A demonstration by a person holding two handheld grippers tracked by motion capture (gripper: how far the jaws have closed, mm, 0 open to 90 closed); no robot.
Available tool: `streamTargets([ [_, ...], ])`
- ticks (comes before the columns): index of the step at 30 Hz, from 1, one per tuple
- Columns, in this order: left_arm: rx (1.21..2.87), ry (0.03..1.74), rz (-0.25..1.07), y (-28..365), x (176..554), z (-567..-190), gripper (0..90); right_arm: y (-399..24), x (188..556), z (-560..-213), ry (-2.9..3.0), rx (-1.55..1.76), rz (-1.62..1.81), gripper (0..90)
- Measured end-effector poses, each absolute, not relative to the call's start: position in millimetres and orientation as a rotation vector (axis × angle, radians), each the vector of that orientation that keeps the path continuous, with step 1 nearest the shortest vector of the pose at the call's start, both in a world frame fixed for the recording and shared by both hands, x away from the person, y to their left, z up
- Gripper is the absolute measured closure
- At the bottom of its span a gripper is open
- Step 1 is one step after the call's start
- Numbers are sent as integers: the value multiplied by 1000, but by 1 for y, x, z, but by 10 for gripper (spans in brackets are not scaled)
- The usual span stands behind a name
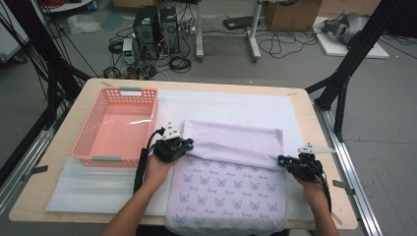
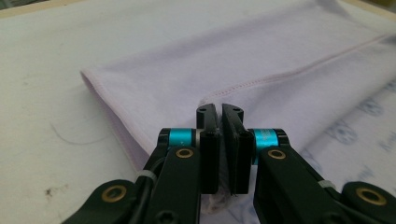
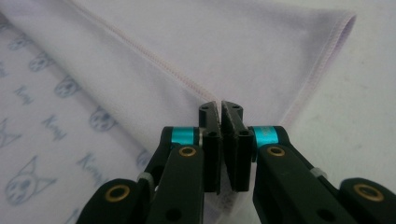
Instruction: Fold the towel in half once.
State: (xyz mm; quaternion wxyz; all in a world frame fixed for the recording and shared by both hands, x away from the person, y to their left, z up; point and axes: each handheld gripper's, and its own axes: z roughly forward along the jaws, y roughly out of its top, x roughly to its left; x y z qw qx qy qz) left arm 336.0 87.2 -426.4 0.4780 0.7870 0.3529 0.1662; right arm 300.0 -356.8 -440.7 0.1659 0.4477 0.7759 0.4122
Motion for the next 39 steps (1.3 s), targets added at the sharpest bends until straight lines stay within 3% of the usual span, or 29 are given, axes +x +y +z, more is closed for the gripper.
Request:
streamTargets([
  [24,1858,829,394,116,262,-436,855,-348,221,-428,2183,1189,1255,861],
  [39,1890,820,311,128,228,-437,854,-345,180,-425,2229,1128,1286,862],
])
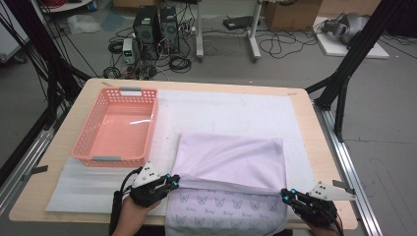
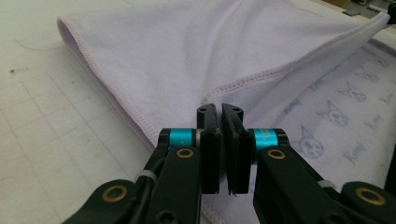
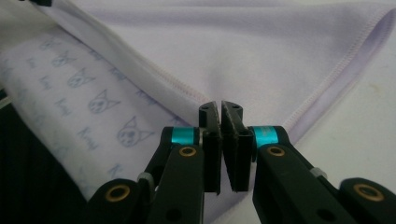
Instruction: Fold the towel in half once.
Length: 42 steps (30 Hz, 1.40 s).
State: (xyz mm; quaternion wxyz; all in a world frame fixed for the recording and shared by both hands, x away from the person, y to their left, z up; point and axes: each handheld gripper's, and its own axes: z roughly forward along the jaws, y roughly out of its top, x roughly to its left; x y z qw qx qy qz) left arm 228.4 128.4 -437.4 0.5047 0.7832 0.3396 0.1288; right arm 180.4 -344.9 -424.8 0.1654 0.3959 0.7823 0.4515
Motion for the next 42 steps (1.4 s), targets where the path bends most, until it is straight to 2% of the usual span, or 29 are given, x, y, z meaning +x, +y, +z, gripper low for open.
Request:
streamTargets([
  [3,1892,817,288,131,225,-438,847,-346,171,-423,2259,1104,1274,865],
  [5,1891,824,264,132,224,-437,812,-346,165,-423,2289,1091,1250,866],
  [7,1869,829,255,133,226,-437,703,-347,161,-424,2325,1083,1225,865],
  [8,1853,839,250,134,228,-437,610,-348,159,-425,2342,1082,1219,859],
  [9,1834,854,243,135,229,-436,532,-349,159,-425,2361,1078,1219,835],
  [11,1810,859,236,136,233,-436,480,-352,160,-425,2344,1079,1250,618],
  [12,1808,860,238,136,235,-436,470,-354,163,-424,2310,1098,1279,575],
  [16,1787,855,239,134,243,-432,436,-355,176,-422,2210,1148,1306,508],
  [19,1743,855,239,133,252,-427,414,-354,188,-423,2151,1189,1279,493],
  [23,1742,881,248,123,270,-424,387,-357,210,-422,2065,1256,1221,506],
  [29,1790,940,298,106,302,-429,386,-353,253,-432,2051,1319,1107,577],
  [36,1807,985,410,91,333,-432,390,-346,307,-446,2048,1385,995,596],
  [37,1809,992,423,89,337,-432,390,-345,312,-449,2072,1387,941,606],
  [39,1808,1019,452,87,346,-434,394,-348,316,-446,2069,1391,903,682],
  [42,1784,1076,465,86,359,-438,416,-356,317,-442,2058,1442,865,693],
])
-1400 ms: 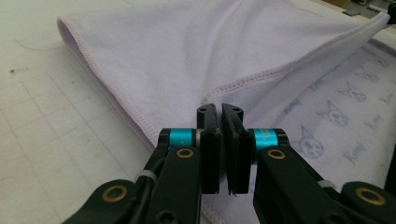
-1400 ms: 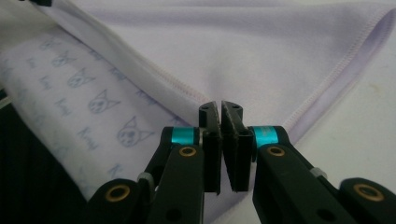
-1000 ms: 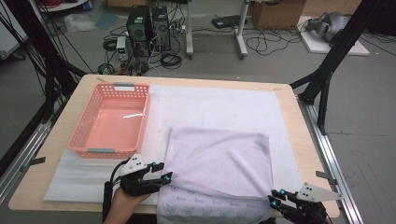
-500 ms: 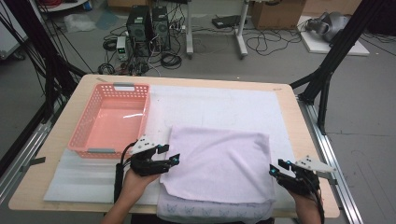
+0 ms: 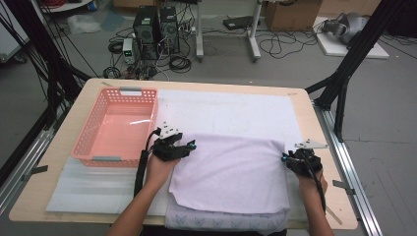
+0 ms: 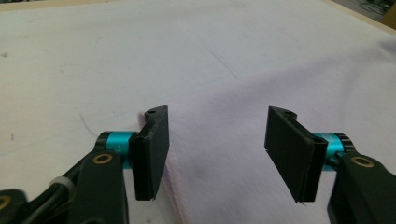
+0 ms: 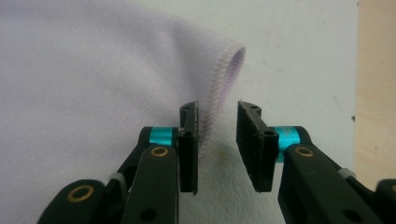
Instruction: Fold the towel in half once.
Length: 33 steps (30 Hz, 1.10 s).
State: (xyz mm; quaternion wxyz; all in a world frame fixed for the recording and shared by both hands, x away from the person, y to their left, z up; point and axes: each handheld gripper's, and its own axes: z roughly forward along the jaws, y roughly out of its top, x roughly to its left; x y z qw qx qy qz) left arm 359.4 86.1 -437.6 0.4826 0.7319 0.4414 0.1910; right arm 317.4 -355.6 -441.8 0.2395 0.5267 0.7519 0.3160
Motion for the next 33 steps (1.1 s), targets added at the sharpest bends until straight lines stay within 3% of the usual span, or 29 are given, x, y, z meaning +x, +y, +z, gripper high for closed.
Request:
streamTargets([
  [10,1843,1194,427,85,376,-451,417,-352,314,-441,2108,1393,1006,512],
  [15,1885,1207,426,84,375,-452,491,-345,316,-446,2158,1397,973,492],
  [18,1893,1216,464,83,373,-452,607,-346,316,-447,2147,1421,990,486],
  [21,1909,1164,421,83,372,-452,810,-346,316,-447,2162,1410,980,547],
  [23,1917,1151,433,82,372,-452,833,-346,316,-446,2167,1405,981,584],
  [25,1901,1157,402,84,373,-453,841,-346,316,-446,2190,1406,1014,762],
  [33,1826,1167,395,89,376,-448,850,-344,319,-444,2205,1346,1039,846],
])
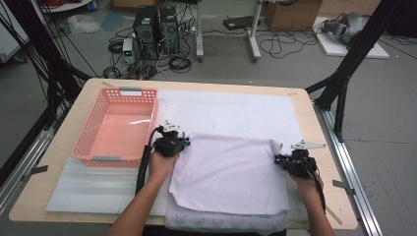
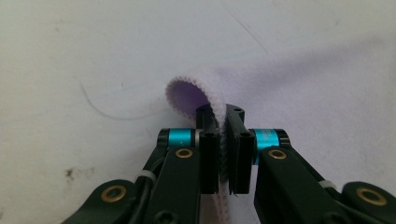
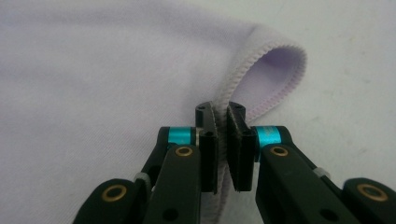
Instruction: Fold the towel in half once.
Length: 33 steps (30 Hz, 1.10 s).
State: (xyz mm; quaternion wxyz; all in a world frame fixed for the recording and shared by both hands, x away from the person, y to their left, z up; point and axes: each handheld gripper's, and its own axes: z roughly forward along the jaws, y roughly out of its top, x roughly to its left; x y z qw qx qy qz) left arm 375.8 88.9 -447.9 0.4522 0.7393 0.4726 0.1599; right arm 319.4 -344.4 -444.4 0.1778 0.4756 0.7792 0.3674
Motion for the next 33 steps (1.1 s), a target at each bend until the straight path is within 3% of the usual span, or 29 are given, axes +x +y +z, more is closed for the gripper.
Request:
streamTargets([
  [14,1694,1244,506,90,425,-415,858,-340,378,-415,2096,1289,1021,852],
  [23,1669,1227,559,87,441,-410,854,-334,406,-424,2008,1343,1027,845],
  [24,1685,1223,547,87,440,-411,830,-333,407,-425,2000,1348,1040,828],
  [28,1755,1207,495,81,434,-409,540,-331,405,-429,2014,1391,1071,609],
  [33,1794,1136,470,69,422,-400,451,-330,393,-429,2038,1384,1095,529],
])
